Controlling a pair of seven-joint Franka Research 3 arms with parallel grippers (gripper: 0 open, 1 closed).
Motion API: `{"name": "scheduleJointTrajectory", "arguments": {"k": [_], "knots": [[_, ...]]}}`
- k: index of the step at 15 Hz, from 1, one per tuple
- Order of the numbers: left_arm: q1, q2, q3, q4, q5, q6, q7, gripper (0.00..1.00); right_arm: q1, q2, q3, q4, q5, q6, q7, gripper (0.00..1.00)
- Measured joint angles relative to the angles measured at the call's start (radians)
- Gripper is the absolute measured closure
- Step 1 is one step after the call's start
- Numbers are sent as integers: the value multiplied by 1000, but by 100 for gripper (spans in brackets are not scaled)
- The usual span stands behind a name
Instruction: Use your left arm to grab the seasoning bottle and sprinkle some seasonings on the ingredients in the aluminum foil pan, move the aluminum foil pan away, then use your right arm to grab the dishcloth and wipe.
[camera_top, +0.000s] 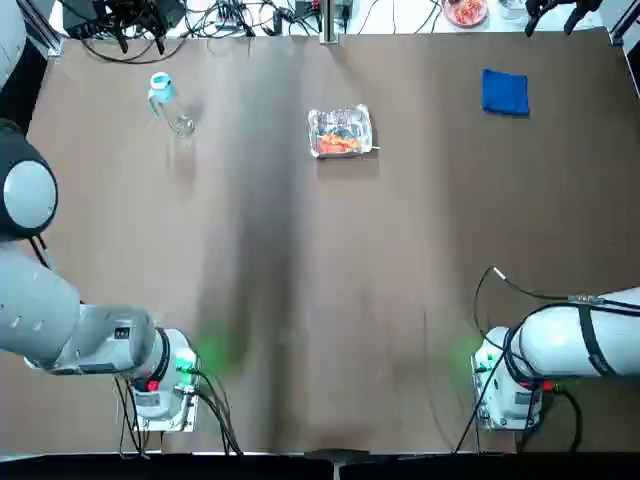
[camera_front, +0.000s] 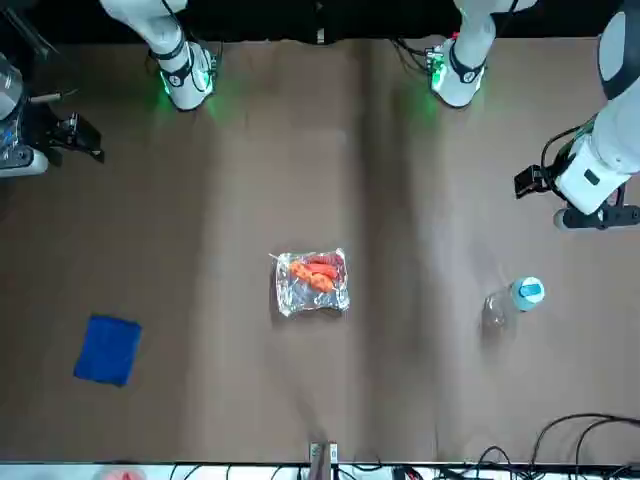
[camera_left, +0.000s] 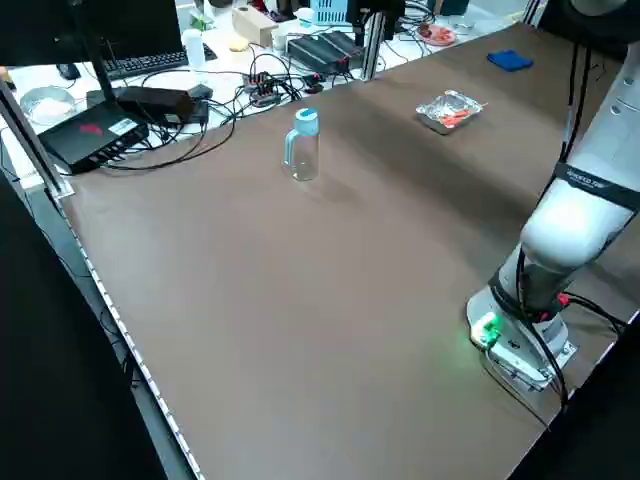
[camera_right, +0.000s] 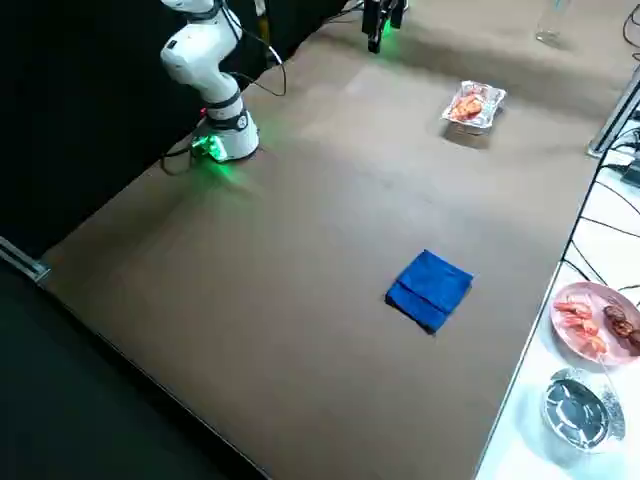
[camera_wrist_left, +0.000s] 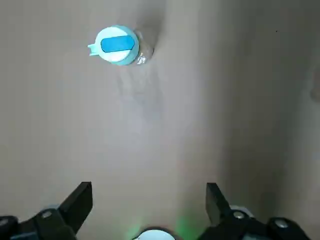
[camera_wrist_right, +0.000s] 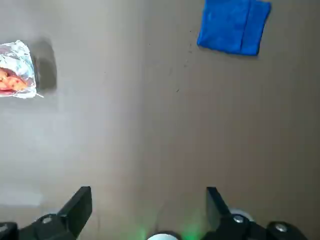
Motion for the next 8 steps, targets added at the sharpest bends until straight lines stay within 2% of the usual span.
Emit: {"name": "scheduleJointTrajectory", "arguments": {"k": [8], "knots": [[9, 12, 1, -1, 0, 0, -15, 0, 1, 0, 3, 0, 0, -7, 0, 0]]}}
